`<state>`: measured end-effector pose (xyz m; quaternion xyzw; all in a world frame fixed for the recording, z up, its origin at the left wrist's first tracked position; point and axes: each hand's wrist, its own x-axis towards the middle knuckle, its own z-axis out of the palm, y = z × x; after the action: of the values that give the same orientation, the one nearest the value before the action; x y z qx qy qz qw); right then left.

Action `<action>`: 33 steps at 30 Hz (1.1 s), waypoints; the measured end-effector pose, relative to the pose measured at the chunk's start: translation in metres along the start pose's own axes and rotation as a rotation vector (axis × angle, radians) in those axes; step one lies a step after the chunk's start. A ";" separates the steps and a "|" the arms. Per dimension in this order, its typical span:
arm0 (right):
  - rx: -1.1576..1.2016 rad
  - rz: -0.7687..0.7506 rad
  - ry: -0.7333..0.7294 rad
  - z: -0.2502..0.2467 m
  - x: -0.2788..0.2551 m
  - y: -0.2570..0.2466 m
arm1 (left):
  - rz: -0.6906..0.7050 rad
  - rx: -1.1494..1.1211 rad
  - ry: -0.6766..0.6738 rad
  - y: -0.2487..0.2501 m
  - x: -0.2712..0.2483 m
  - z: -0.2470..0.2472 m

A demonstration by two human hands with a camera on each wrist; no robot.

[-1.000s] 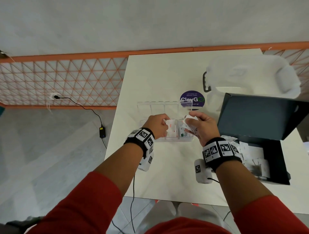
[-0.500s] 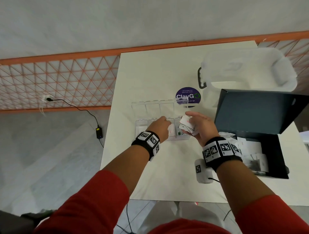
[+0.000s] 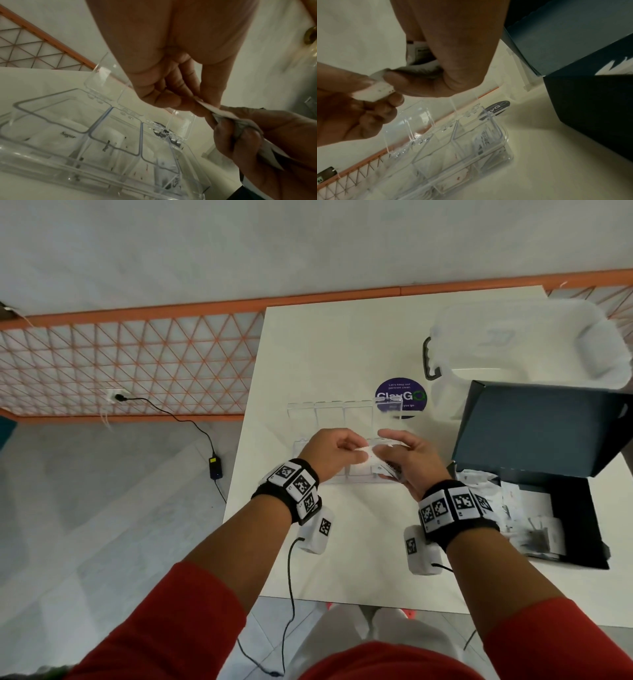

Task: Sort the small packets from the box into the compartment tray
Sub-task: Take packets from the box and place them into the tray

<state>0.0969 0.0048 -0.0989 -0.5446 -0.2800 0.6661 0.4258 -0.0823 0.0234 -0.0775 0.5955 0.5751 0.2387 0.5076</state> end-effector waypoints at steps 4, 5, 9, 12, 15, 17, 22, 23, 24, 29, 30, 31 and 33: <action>0.006 -0.039 0.052 0.006 -0.004 -0.002 | -0.029 -0.057 -0.028 0.001 -0.008 -0.002; 0.001 -0.046 0.049 0.007 -0.005 -0.003 | -0.029 -0.082 -0.042 0.003 -0.010 -0.003; 0.044 -0.042 0.051 0.010 -0.007 -0.004 | -0.016 -0.171 -0.071 0.007 -0.014 -0.007; 0.070 -0.024 0.044 0.009 -0.009 -0.002 | -0.015 -0.183 -0.032 0.008 -0.014 -0.009; 0.086 -0.011 0.037 0.007 -0.012 0.001 | -0.007 -0.173 0.042 0.006 -0.014 -0.010; 0.097 -0.006 0.040 0.005 -0.013 0.002 | 0.000 -0.169 0.077 0.005 -0.013 -0.011; 0.104 -0.001 0.052 -0.003 -0.015 0.005 | 0.006 -0.033 0.185 0.000 -0.007 -0.010; 0.109 -0.002 0.054 -0.004 -0.015 0.005 | 0.008 0.007 0.198 0.000 -0.005 -0.010; 0.113 -0.003 0.055 -0.005 -0.015 0.006 | 0.006 0.044 0.204 0.000 -0.003 -0.009; 0.136 -0.003 0.113 -0.015 -0.017 0.008 | 0.028 0.288 0.147 -0.001 0.012 0.000; 0.147 0.003 0.125 -0.017 -0.017 0.007 | 0.036 0.339 0.120 0.000 0.016 0.003; 0.162 0.012 0.130 -0.020 -0.017 0.006 | 0.042 0.385 0.091 0.000 0.019 0.006; 0.202 0.038 0.115 -0.025 -0.016 0.004 | 0.051 0.467 0.041 0.000 0.025 0.012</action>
<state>0.1204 -0.0136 -0.1008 -0.5417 -0.1761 0.6665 0.4810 -0.0665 0.0423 -0.0894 0.7061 0.6099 0.1239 0.3378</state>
